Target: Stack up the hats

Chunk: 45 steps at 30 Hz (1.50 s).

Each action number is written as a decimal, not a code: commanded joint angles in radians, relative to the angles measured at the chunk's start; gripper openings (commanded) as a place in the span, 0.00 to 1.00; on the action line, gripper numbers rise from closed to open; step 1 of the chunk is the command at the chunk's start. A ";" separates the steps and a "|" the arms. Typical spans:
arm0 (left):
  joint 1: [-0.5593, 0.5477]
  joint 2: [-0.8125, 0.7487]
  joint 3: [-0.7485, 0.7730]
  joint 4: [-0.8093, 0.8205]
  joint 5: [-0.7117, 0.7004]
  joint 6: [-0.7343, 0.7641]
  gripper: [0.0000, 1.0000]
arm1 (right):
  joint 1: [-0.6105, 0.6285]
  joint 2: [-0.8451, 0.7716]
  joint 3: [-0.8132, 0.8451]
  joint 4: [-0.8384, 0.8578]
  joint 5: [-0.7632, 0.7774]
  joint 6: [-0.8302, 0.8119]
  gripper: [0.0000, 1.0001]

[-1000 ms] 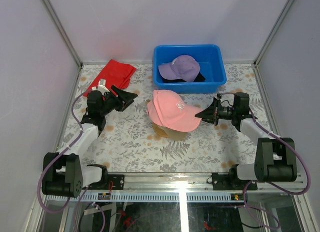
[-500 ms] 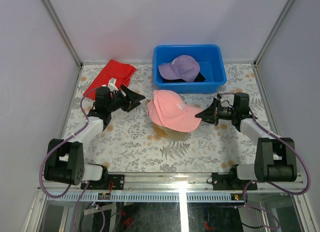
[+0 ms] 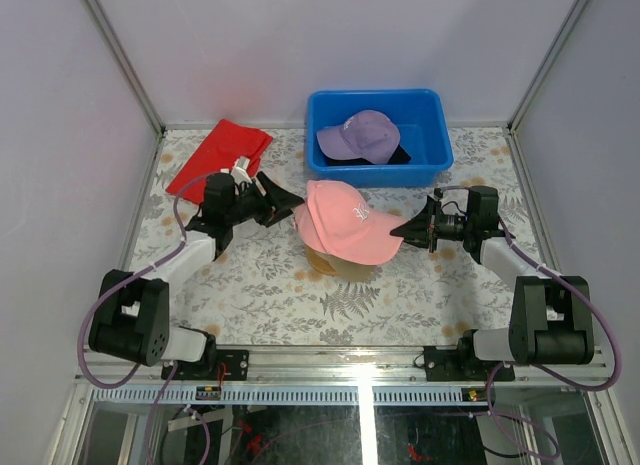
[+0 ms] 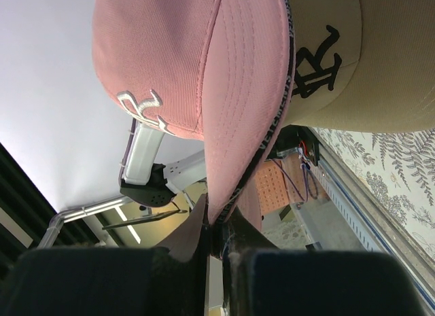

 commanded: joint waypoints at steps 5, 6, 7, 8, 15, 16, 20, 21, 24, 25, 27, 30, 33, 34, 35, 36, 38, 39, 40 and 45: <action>-0.015 0.031 0.033 -0.012 -0.026 0.037 0.50 | -0.009 -0.023 0.000 -0.060 0.029 -0.014 0.00; -0.014 0.033 0.032 -0.013 -0.030 0.037 0.50 | -0.009 -0.024 0.001 -0.059 0.029 -0.013 0.00; -0.015 0.034 0.033 -0.015 -0.032 0.037 0.49 | -0.009 -0.024 0.001 -0.059 0.029 -0.013 0.00; -0.015 0.035 0.035 -0.018 -0.036 0.038 0.49 | -0.009 -0.024 0.000 -0.059 0.028 -0.014 0.00; -0.015 0.065 0.043 -0.020 -0.038 0.043 0.31 | -0.011 -0.030 -0.008 -0.059 0.028 -0.013 0.00; -0.015 0.070 0.043 -0.017 -0.036 0.042 0.29 | -0.011 -0.032 -0.009 -0.060 0.027 -0.014 0.00; -0.016 0.090 0.039 -0.011 -0.034 0.049 0.12 | -0.013 -0.032 -0.016 -0.061 0.027 -0.015 0.00; -0.015 0.092 0.036 -0.011 -0.034 0.054 0.10 | -0.013 -0.032 -0.018 -0.061 0.028 -0.017 0.00; -0.015 0.099 0.016 -0.017 -0.035 0.072 0.03 | -0.019 -0.027 -0.024 -0.079 0.031 -0.034 0.00; -0.015 0.100 0.006 -0.014 -0.036 0.075 0.02 | -0.021 -0.025 -0.023 -0.085 0.033 -0.043 0.00; -0.015 0.098 -0.025 -0.006 -0.038 0.078 0.01 | -0.023 -0.022 -0.023 -0.091 0.033 -0.049 0.00; -0.015 0.101 -0.053 0.004 -0.041 0.084 0.00 | -0.025 -0.018 -0.015 -0.115 0.041 -0.069 0.00; -0.011 0.099 -0.071 0.010 -0.042 0.085 0.00 | -0.025 -0.008 -0.005 -0.153 0.042 -0.103 0.00; -0.008 0.095 -0.077 0.014 -0.040 0.082 0.00 | -0.025 -0.009 -0.006 -0.152 0.043 -0.103 0.00; -0.001 0.083 -0.085 0.028 -0.034 0.072 0.02 | -0.025 -0.010 -0.005 -0.154 0.043 -0.104 0.00; 0.009 0.067 -0.100 0.056 -0.023 0.057 0.10 | -0.026 -0.011 -0.004 -0.154 0.043 -0.105 0.00; 0.050 0.025 -0.134 0.127 0.015 0.014 0.27 | -0.025 -0.008 -0.004 -0.157 0.043 -0.107 0.00; 0.069 -0.003 -0.147 0.150 0.033 0.000 0.31 | -0.025 -0.006 -0.003 -0.158 0.043 -0.109 0.00; 0.091 -0.029 -0.153 0.155 0.043 -0.008 0.34 | -0.025 -0.005 -0.003 -0.160 0.043 -0.110 0.00; 0.163 -0.120 -0.095 0.082 0.083 0.002 0.45 | -0.025 0.004 0.014 -0.184 0.045 -0.128 0.00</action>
